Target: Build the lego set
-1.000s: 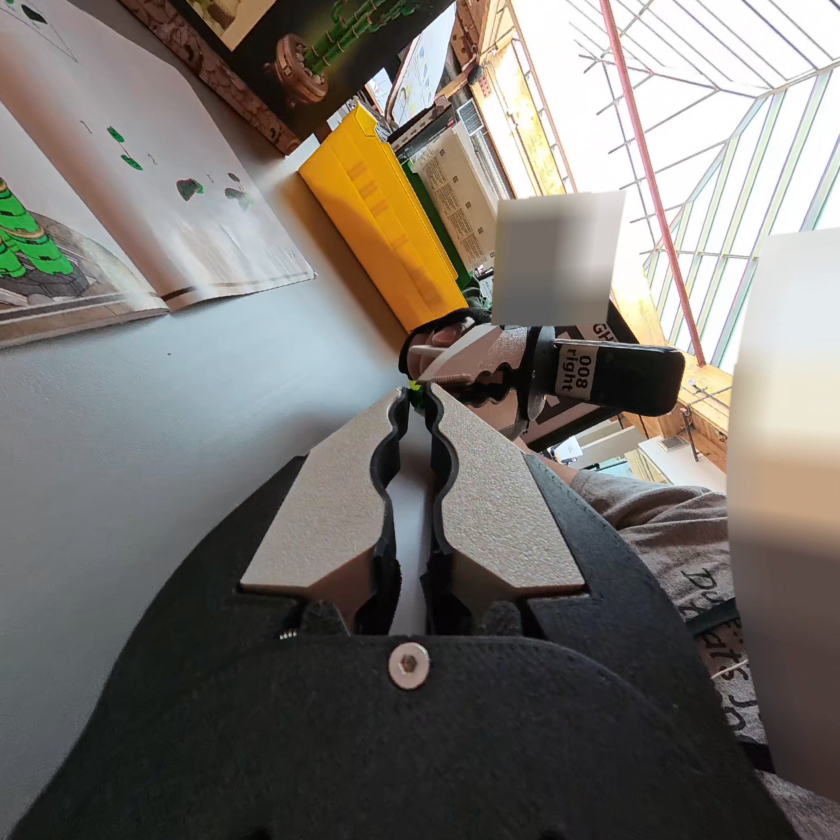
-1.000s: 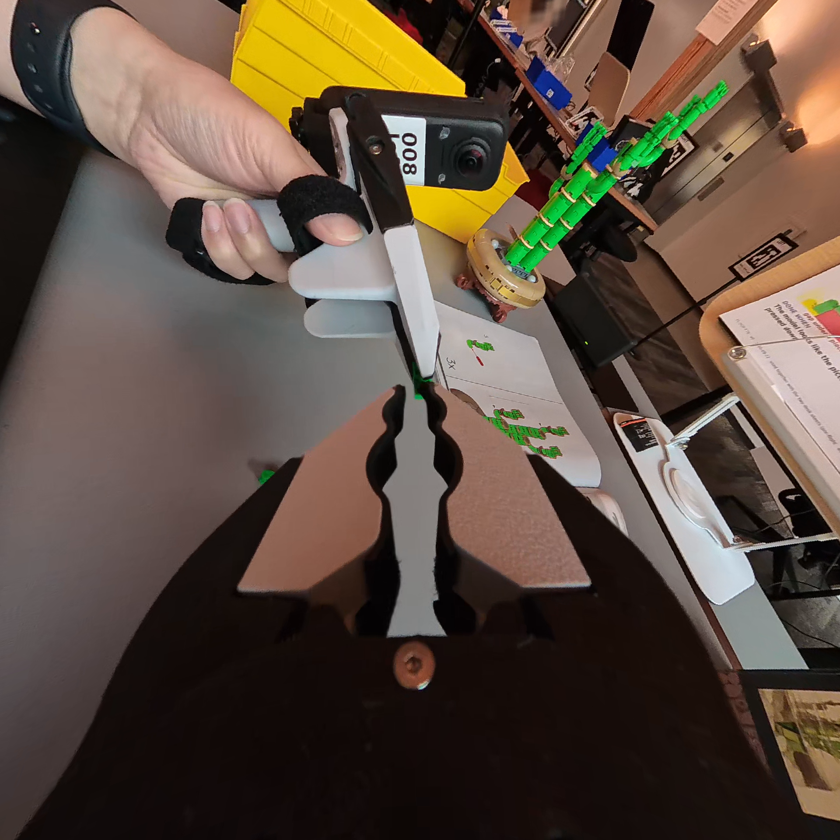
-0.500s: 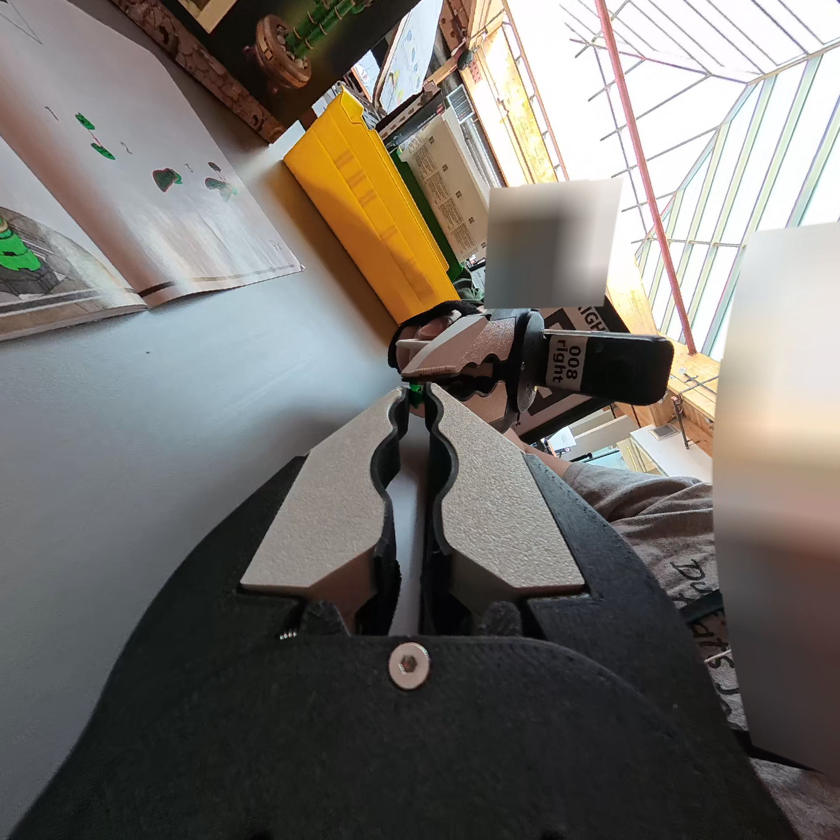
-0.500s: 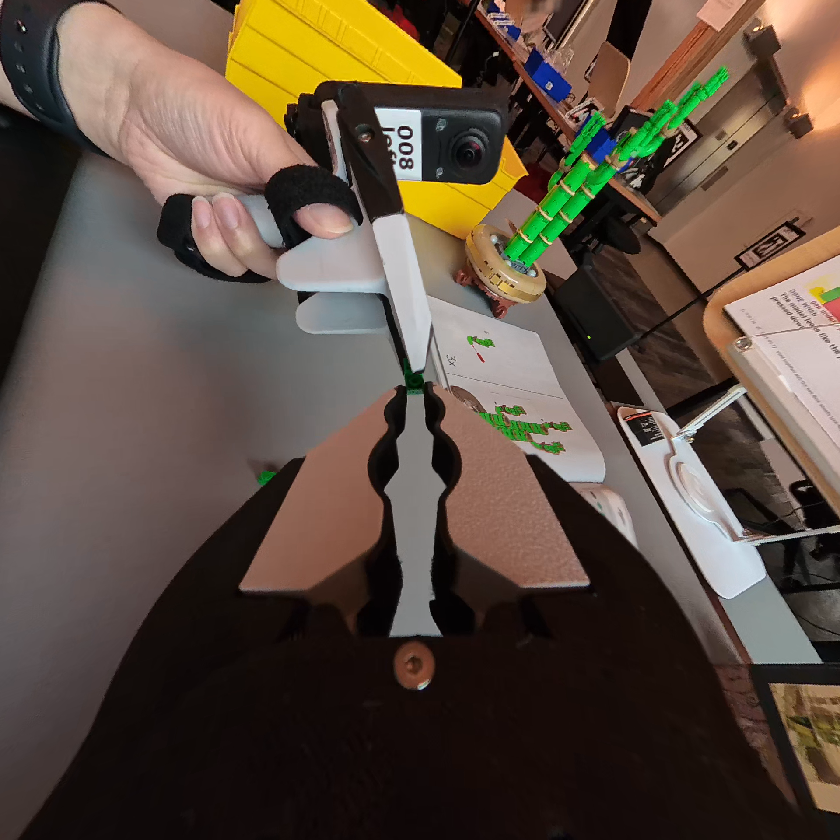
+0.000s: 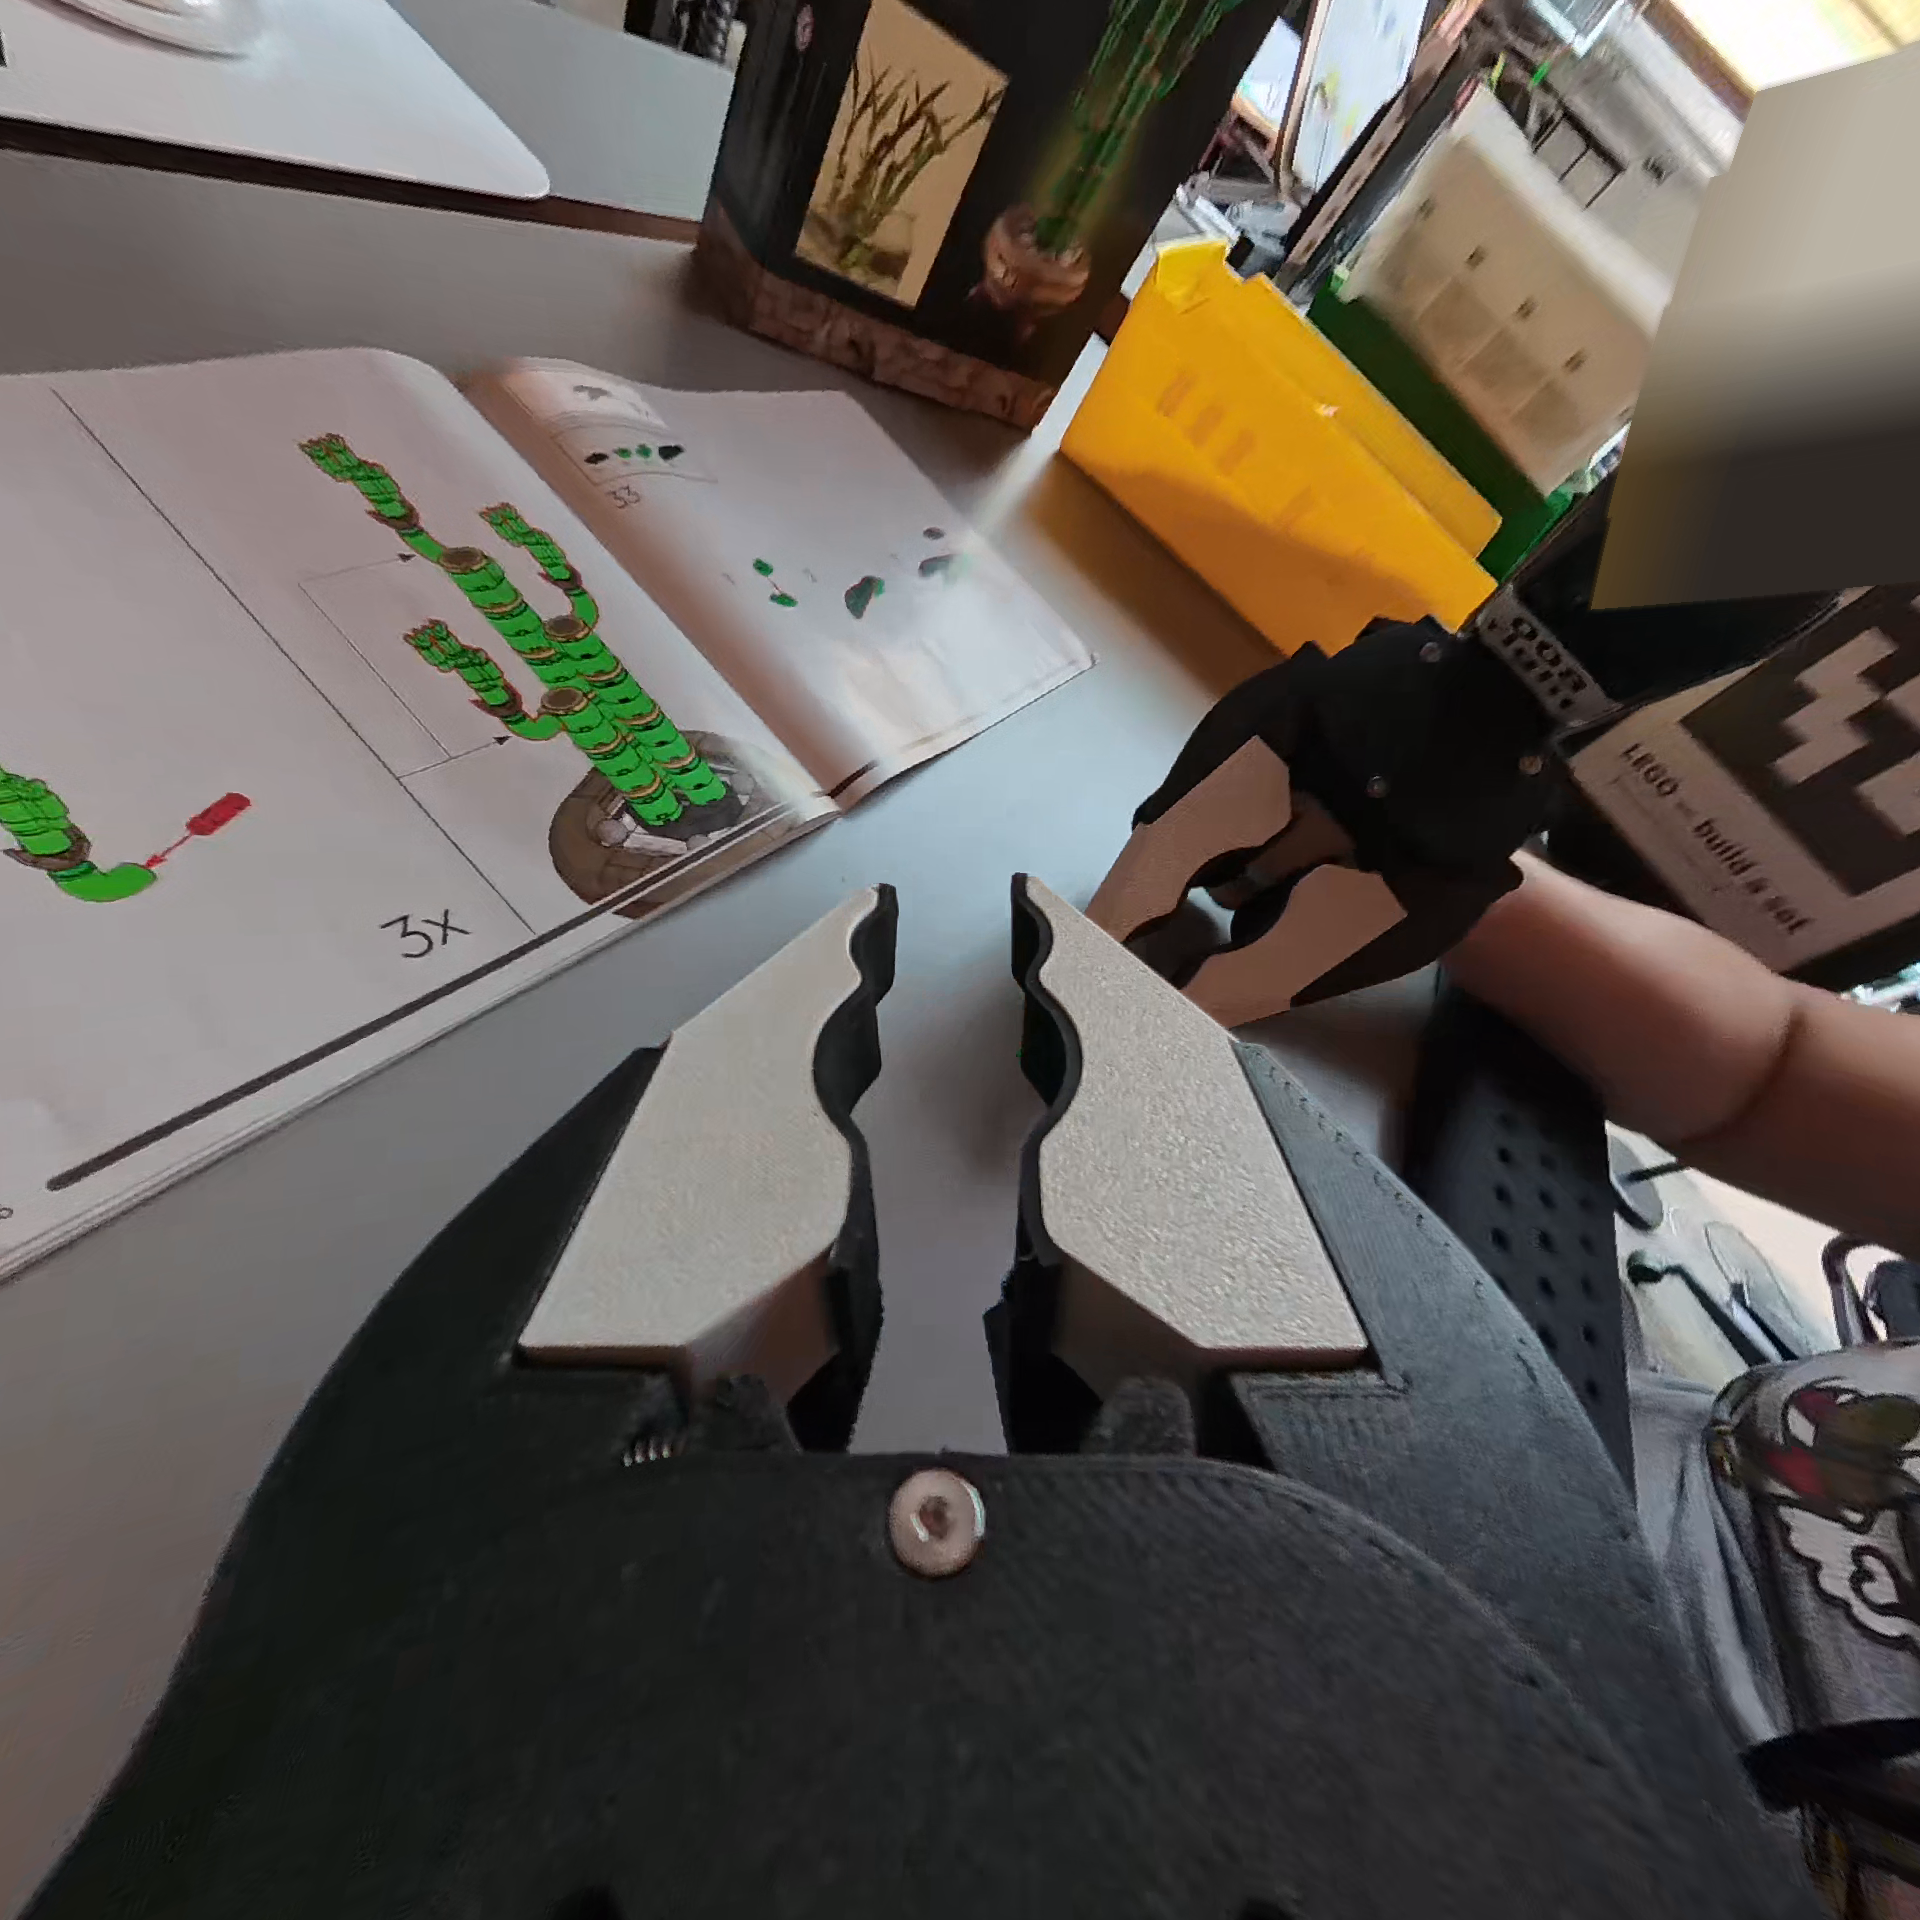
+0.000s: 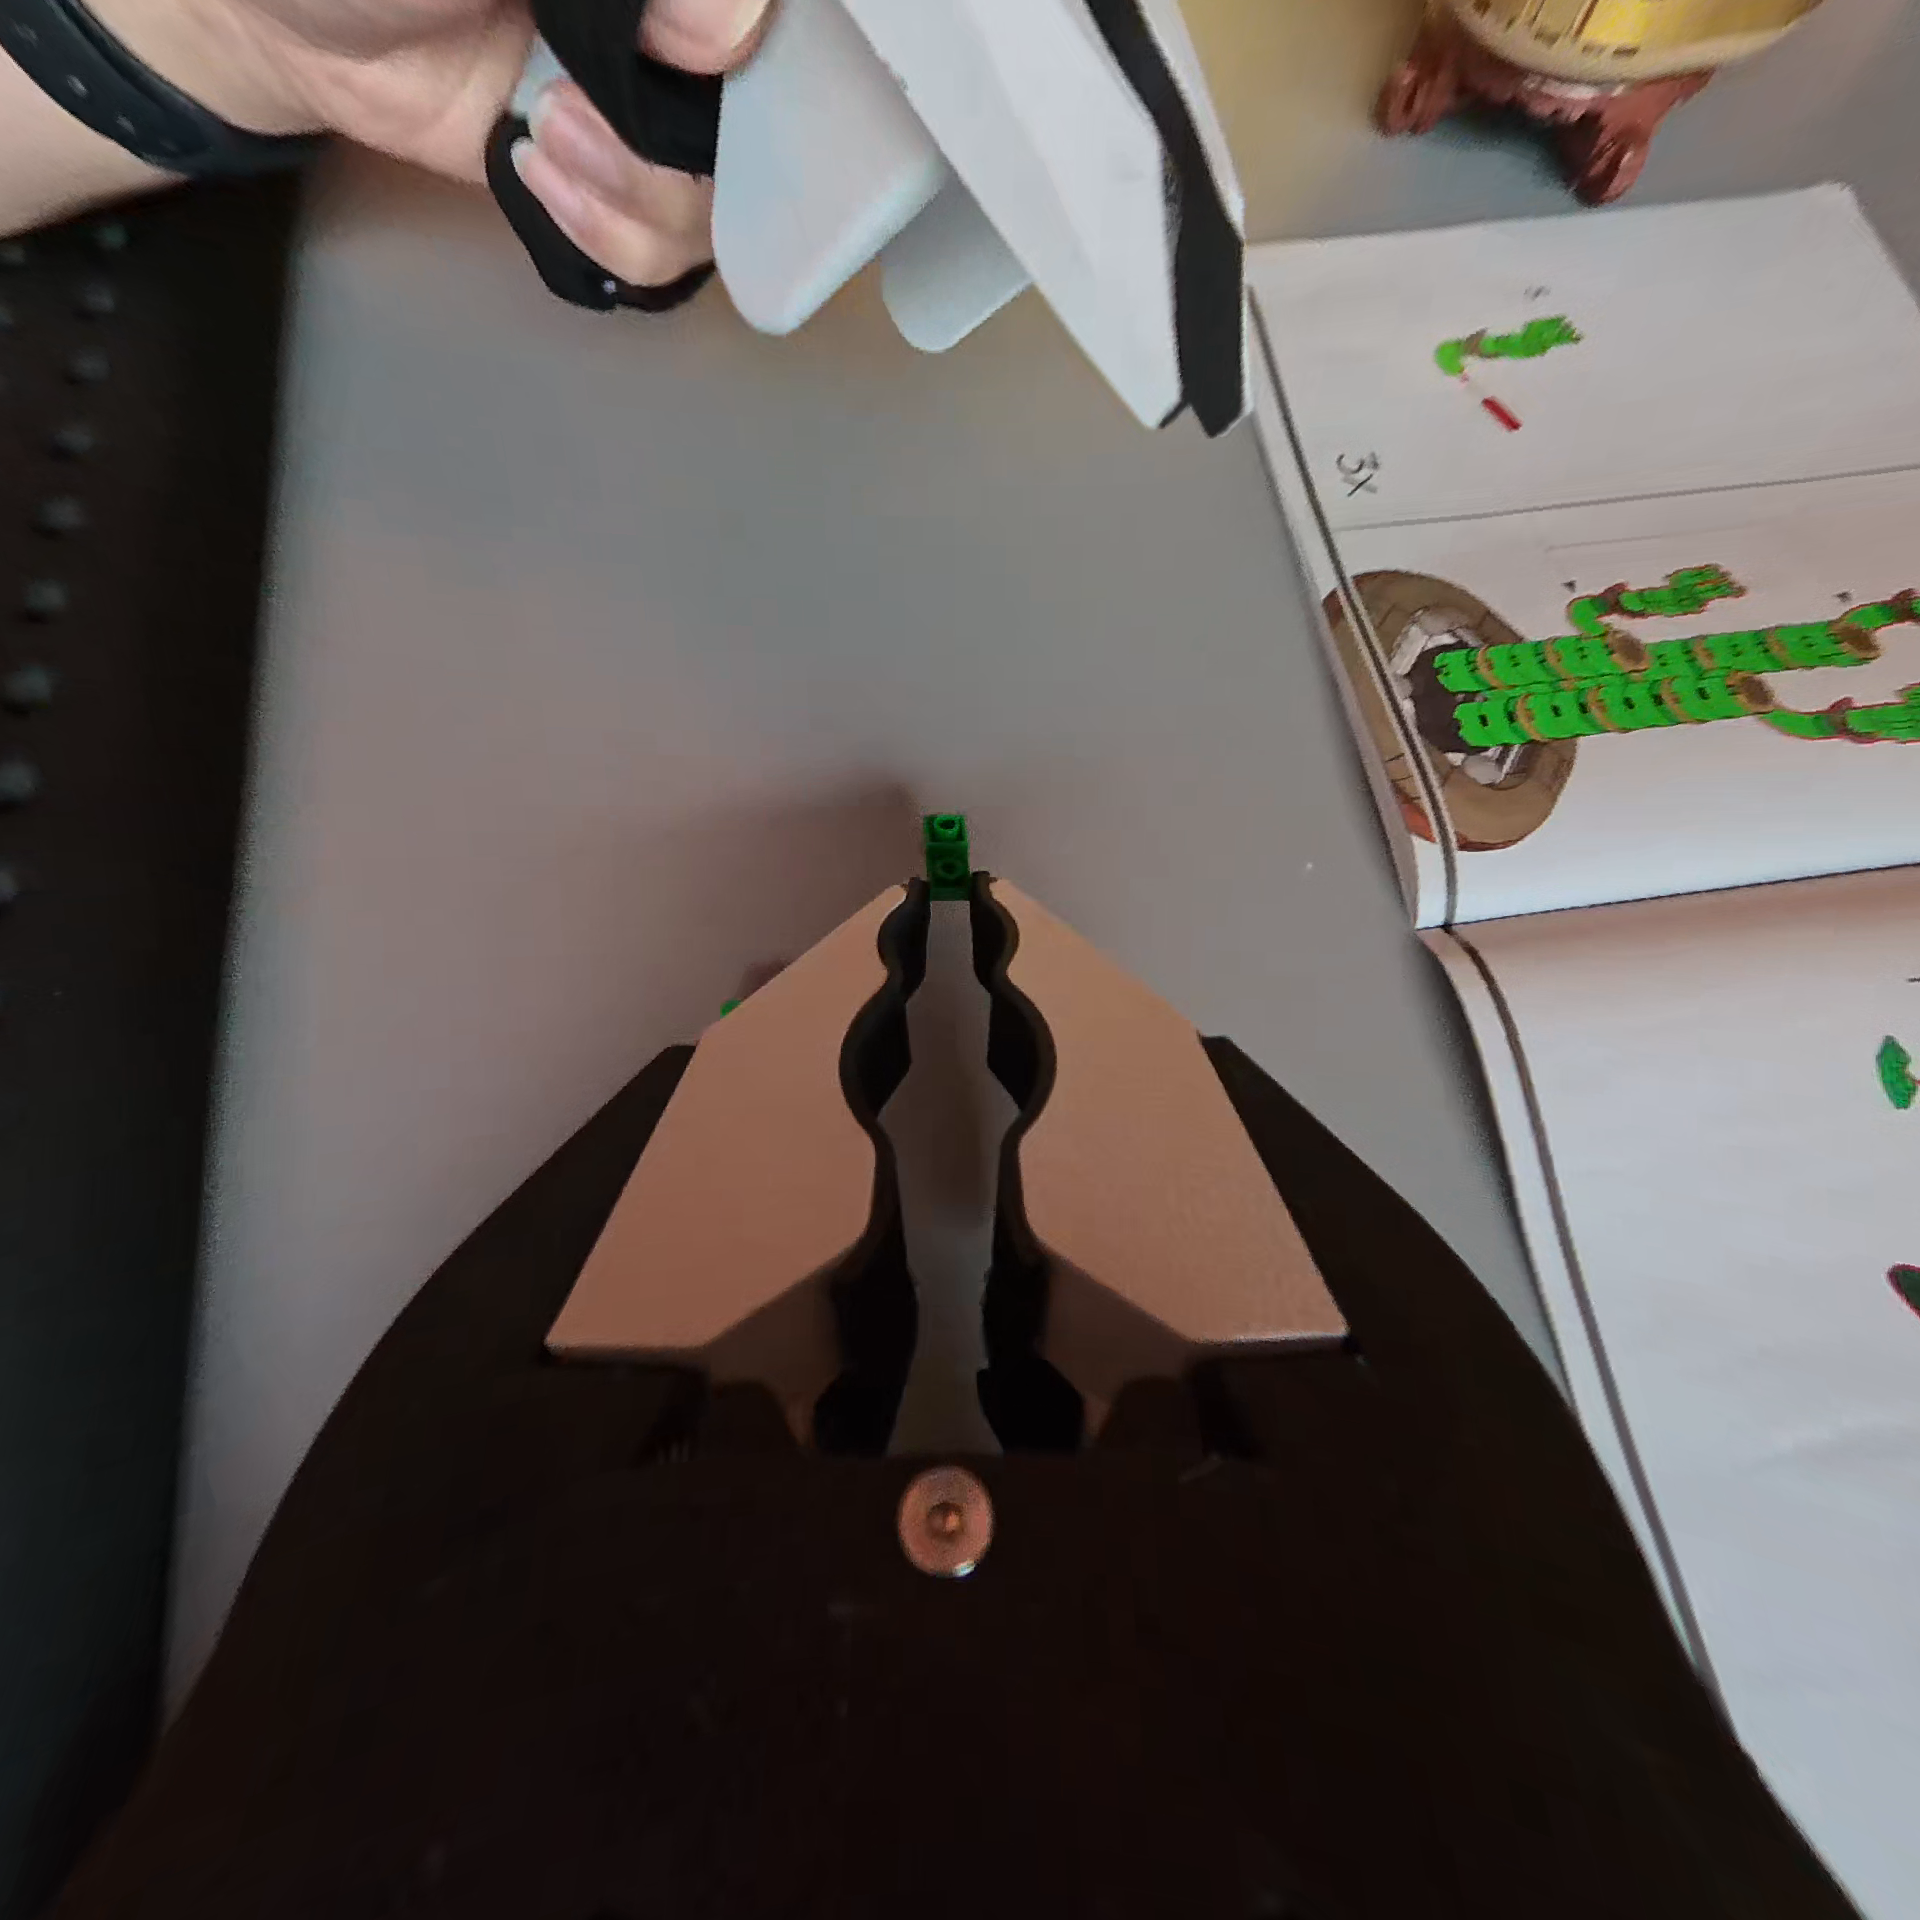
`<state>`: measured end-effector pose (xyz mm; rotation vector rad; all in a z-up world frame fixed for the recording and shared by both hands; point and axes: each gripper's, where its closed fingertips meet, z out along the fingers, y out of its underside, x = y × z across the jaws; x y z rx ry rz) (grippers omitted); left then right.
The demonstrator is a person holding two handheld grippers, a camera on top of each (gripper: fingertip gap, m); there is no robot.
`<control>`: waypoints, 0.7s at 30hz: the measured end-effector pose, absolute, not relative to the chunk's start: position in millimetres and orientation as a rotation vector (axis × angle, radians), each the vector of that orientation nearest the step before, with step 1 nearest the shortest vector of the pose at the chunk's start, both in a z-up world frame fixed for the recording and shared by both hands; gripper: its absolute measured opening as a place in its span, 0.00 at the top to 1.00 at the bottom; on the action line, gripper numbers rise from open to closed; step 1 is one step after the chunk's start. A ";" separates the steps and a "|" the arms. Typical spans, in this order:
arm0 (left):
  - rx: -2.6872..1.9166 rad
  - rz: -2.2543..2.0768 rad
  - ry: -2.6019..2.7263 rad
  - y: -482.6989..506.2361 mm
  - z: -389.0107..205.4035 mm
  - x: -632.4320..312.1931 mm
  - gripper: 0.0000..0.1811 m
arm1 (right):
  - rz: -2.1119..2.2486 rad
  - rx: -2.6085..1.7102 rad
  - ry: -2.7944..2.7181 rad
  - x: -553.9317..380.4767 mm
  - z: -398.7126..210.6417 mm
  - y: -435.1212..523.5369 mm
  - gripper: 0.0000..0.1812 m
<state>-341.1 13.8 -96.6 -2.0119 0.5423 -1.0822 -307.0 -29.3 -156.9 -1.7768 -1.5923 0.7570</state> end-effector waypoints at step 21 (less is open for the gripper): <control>-2.023 -1.112 0.572 9.1 -99.5 -335.1 0.93 | 0.712 -1.478 -1.960 -288.7 -163.3 -73.2 0.90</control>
